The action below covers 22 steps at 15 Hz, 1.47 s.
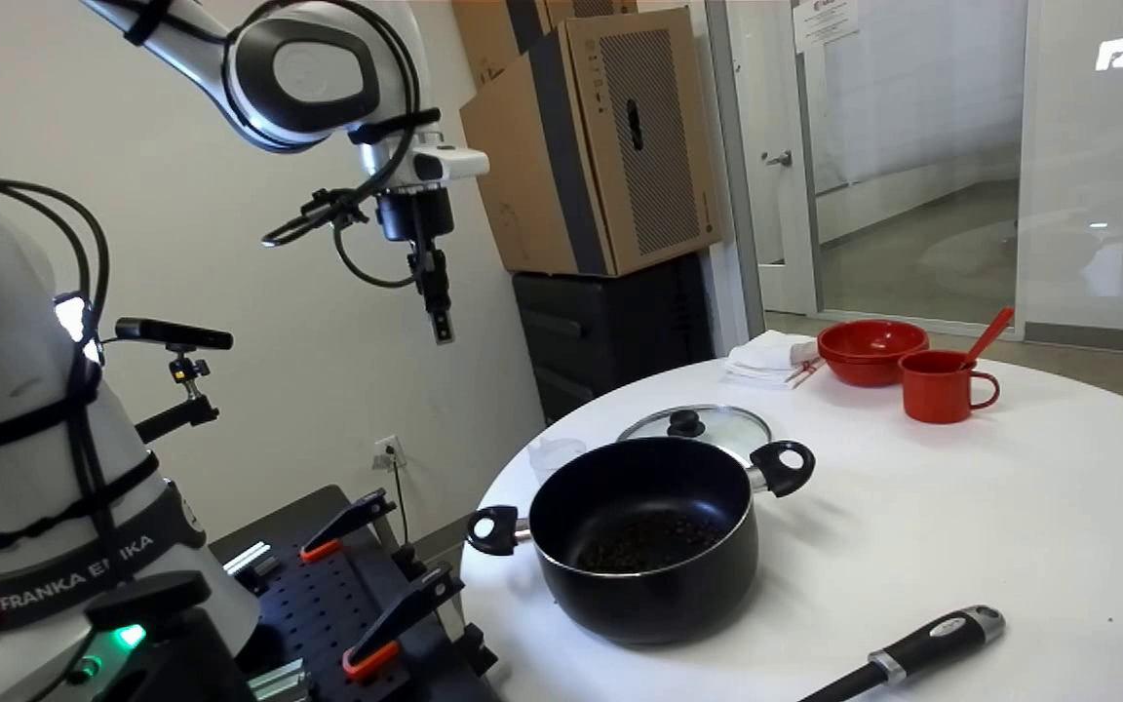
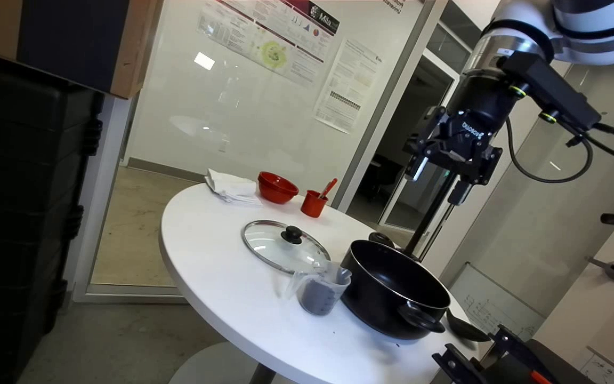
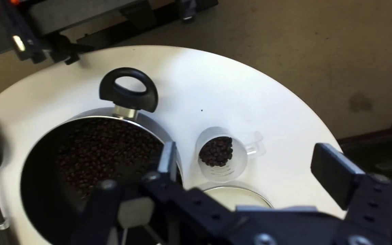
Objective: Pour the contents of the jug into the pot
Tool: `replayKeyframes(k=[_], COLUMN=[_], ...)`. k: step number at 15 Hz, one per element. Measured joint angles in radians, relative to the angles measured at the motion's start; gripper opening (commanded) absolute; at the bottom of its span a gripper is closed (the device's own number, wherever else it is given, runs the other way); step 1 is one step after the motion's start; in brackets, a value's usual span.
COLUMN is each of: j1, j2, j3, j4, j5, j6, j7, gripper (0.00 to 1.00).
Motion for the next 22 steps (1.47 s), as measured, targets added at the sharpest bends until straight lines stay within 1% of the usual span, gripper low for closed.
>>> replayKeyframes(k=[2, 5, 7, 9, 12, 15, 17, 19, 22], j1=[0.01, 0.008, -0.01, -0.033, -0.057, -0.057, -0.033, 0.016, 0.11], j2=[0.016, 0.02, 0.02, 0.021, 0.028, 0.054, 0.09, 0.135, 0.209], j3=[0.002, 0.002, 0.002, -0.009, -0.034, -0.042, -0.03, 0.002, 0.084], j4=[0.001, 0.001, 0.002, 0.004, 0.006, 0.007, 0.01, 0.017, 0.041], j5=[0.023, 0.026, 0.043, 0.084, 0.174, 0.301, 0.414, 0.556, 0.786], j6=[0.017, 0.018, 0.049, 0.064, 0.077, 0.13, 0.207, 0.316, 0.524], j7=[0.011, 0.011, 0.069, 0.104, 0.131, 0.165, 0.197, 0.232, 0.286], gripper=[1.0, 1.0, 1.0, 1.0, 1.0, 1.0, 1.0, 1.0, 1.0])
